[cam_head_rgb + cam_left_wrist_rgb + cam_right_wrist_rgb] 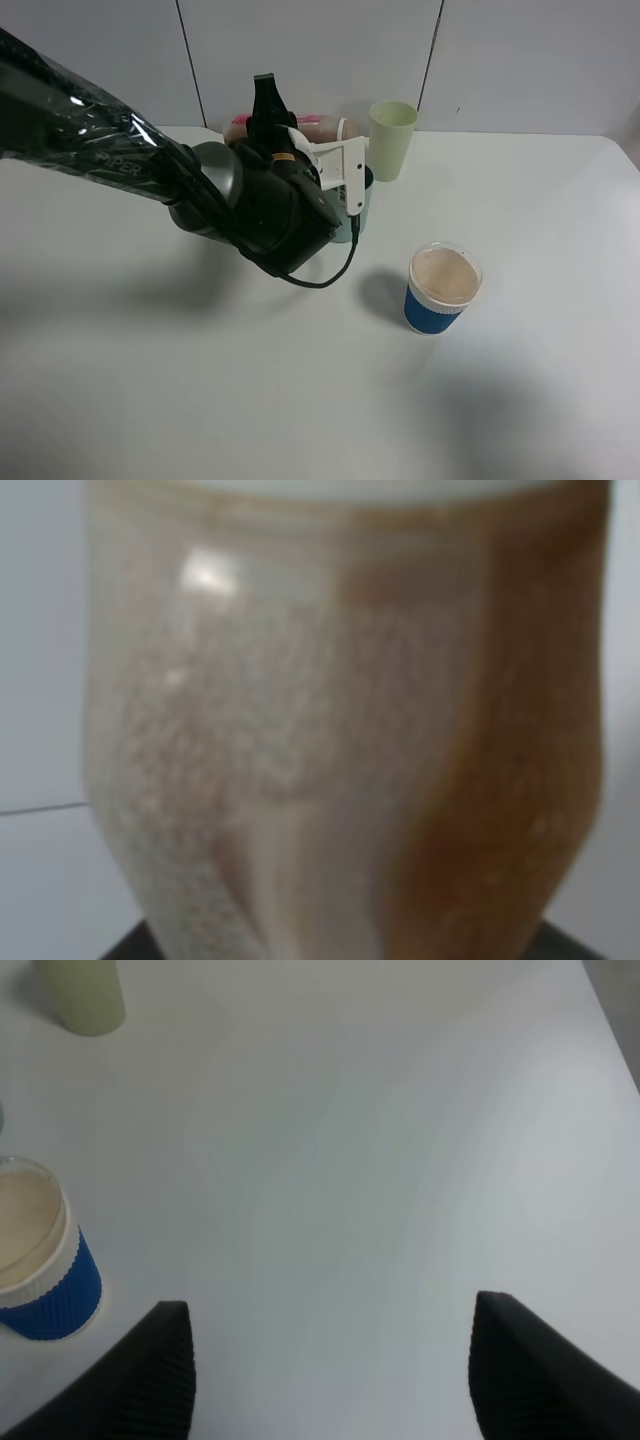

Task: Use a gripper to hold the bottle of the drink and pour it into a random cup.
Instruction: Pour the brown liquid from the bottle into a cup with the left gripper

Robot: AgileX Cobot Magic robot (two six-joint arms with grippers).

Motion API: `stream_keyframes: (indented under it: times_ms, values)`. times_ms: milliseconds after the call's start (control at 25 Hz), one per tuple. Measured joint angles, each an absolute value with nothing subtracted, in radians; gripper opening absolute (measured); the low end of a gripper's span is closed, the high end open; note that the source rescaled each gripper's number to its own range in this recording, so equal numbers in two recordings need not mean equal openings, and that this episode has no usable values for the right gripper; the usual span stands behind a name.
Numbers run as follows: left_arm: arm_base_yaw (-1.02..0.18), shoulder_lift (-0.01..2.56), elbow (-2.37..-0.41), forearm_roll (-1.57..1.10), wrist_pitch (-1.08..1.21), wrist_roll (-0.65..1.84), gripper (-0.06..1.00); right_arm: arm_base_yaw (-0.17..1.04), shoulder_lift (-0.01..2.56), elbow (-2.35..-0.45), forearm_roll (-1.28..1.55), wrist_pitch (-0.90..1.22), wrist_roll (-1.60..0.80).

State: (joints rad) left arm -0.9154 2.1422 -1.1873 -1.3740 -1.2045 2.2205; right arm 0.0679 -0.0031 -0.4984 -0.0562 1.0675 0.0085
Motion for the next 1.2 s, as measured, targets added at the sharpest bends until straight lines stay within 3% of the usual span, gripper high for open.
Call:
stream_keyframes:
  times_ms: [1200]
  values:
    - [-0.894, 2.142, -1.133, -1.312, -1.203, 2.214, 0.0, 0.068, -0.003, -0.498, -0.056, 1.067, 0.009]
